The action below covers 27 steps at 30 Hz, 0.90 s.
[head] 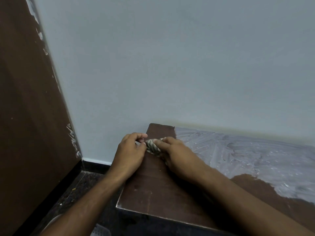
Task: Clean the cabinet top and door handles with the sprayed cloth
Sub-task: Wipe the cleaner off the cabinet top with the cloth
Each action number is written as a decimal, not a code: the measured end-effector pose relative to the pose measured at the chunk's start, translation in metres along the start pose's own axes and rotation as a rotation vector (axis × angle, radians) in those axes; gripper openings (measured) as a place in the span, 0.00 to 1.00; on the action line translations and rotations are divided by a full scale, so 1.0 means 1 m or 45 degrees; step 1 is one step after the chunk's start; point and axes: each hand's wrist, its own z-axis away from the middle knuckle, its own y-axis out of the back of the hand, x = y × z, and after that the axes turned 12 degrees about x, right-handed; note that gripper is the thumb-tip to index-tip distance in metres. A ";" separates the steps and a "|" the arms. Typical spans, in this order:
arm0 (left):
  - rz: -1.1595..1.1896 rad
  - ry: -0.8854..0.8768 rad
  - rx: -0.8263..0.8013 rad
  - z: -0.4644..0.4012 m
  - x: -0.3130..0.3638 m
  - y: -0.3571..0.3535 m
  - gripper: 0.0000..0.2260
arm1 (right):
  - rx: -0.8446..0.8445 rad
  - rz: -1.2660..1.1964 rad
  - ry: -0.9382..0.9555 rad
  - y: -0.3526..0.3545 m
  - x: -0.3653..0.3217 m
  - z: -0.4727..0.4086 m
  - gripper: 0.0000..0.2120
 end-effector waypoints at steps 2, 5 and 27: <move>-0.020 -0.069 0.012 0.004 0.004 -0.002 0.14 | -0.005 -0.008 0.042 0.013 -0.006 0.027 0.24; -0.006 -0.108 0.026 0.006 0.006 -0.003 0.15 | -0.010 0.001 0.047 0.021 0.005 0.029 0.24; -0.134 -0.314 -0.276 0.027 0.029 -0.005 0.08 | 0.073 0.038 -0.112 0.042 -0.005 0.077 0.24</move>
